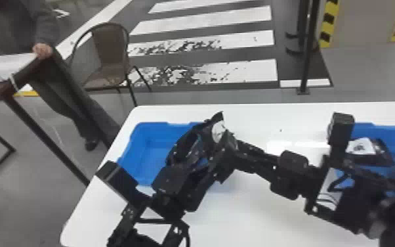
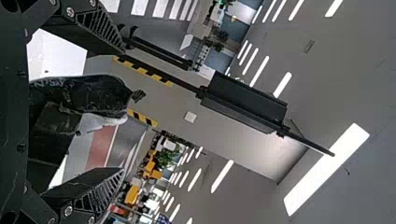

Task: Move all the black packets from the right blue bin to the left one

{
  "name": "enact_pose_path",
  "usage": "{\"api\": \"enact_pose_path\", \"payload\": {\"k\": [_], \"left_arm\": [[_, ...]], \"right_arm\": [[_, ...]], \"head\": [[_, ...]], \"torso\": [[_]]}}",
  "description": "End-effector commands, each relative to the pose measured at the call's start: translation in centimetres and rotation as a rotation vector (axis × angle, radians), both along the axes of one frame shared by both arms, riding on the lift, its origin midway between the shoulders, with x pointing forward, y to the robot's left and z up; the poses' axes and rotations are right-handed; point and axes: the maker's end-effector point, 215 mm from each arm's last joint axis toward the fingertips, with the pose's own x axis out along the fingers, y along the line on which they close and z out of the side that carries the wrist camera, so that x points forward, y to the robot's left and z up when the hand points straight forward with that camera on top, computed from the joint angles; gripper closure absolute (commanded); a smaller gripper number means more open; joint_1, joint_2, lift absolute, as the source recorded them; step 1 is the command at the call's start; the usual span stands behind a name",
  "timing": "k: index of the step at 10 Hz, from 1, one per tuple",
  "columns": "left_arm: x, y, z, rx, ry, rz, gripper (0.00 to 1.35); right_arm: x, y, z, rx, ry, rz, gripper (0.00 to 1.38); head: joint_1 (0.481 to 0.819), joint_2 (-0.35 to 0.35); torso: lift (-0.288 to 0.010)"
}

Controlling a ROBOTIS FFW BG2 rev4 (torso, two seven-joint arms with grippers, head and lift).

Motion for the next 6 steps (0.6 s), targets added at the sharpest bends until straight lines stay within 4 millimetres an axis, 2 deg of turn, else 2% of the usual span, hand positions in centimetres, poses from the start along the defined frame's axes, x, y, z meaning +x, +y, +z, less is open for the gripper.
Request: {"api": "enact_pose_path", "payload": {"k": [1, 2, 3, 4, 6], "left_arm": [[0.0, -0.2, -0.9, 0.010, 0.030, -0.005, 0.15], [0.1, -0.4, -1.5, 0.030, 0.051, -0.013, 0.26], [0.0, -0.9, -1.8, 0.047, 0.082, -0.021, 0.89], [-0.3, -2.0, -3.2, 0.016, 0.143, -0.051, 1.15], [-0.4, -1.7, -3.4, 0.017, 0.146, -0.046, 1.15]], "right_arm": [[-0.9, 1.1, -0.5, 0.005, 0.023, 0.027, 0.88], [-1.1, 1.2, -0.7, 0.007, 0.029, 0.031, 0.88], [-1.0, 1.1, -0.6, 0.012, 0.033, 0.028, 0.88], [-0.9, 1.0, -0.8, 0.014, 0.035, 0.024, 0.88], [-0.9, 1.0, -0.7, 0.023, 0.043, 0.023, 0.88]], "head": [[0.695, 0.295], [0.695, 0.309], [0.695, 0.313], [0.695, 0.311], [0.695, 0.296]], "torso": [[-0.140], [-0.140], [-0.140], [-0.140], [-0.140]]}}
